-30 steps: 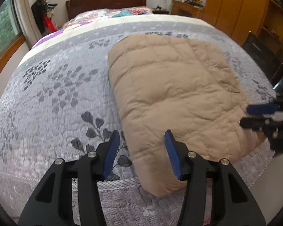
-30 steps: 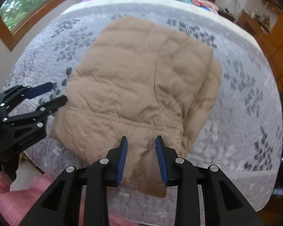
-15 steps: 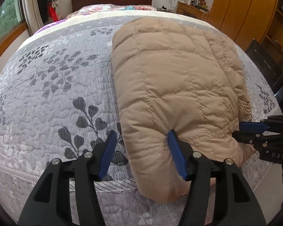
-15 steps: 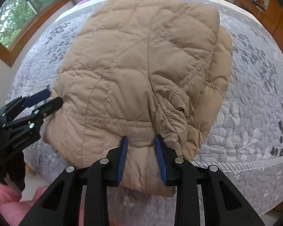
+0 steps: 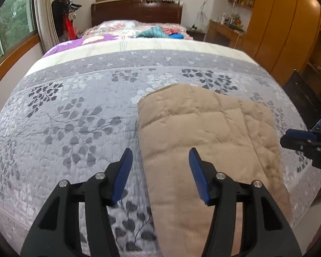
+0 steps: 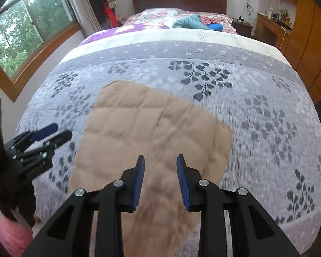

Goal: Fold large clothes

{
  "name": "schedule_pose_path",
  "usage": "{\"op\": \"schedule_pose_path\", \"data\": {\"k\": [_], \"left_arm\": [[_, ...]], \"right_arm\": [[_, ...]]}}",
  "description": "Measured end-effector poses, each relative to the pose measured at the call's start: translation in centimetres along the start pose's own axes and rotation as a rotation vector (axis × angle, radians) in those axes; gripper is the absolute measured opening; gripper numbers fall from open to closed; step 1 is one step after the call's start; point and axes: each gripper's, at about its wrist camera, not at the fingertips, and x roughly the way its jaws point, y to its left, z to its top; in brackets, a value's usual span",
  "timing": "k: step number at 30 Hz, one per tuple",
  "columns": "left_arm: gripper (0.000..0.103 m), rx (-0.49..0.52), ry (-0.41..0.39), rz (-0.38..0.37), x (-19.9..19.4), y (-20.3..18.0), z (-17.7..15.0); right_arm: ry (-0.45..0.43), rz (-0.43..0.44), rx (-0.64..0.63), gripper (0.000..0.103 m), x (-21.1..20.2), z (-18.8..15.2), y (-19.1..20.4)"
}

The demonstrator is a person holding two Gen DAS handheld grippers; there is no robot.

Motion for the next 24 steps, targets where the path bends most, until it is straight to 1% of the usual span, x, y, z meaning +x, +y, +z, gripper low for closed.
{"op": "schedule_pose_path", "data": {"k": [4,7,8,11,12,14,16,19,21,23,24], "left_arm": [[0.054,-0.003,0.054,0.001,2.6,-0.5,0.7],[0.054,0.000,0.090,0.002,4.3,-0.6,0.6],[0.055,-0.001,0.104,0.000,4.9,-0.5,0.5],[0.058,-0.006,0.145,-0.029,6.6,0.0,0.4],[0.060,-0.016,0.159,-0.044,7.2,0.4,0.4],[0.063,-0.029,0.169,-0.059,7.9,0.9,0.3],[0.064,-0.033,0.172,-0.063,8.3,1.0,0.1],[0.064,-0.029,0.169,-0.052,8.3,0.8,0.2],[0.060,-0.024,0.164,-0.050,7.7,0.6,0.4],[0.056,-0.022,0.143,-0.047,6.2,0.7,0.6],[0.056,-0.015,0.120,-0.036,5.2,0.7,0.5]], "right_arm": [[0.053,-0.026,0.043,0.031,2.6,1.2,-0.8],[0.073,-0.071,0.059,0.031,4.3,1.4,-1.8],[0.084,-0.073,0.069,0.031,4.9,1.4,-2.0],[0.113,-0.059,0.095,0.031,6.8,1.0,-2.8],[0.122,-0.052,0.104,0.031,7.5,0.8,-3.1],[0.130,-0.035,0.118,0.030,8.6,0.4,-3.7],[0.136,-0.013,0.139,0.030,9.3,0.2,-4.3],[0.137,-0.004,0.149,0.030,9.0,0.3,-4.3],[0.130,0.002,0.151,0.030,8.3,0.5,-4.2],[0.107,0.016,0.155,0.031,6.5,0.3,-4.1],[0.094,0.015,0.148,0.031,5.8,0.2,-4.0]]}}
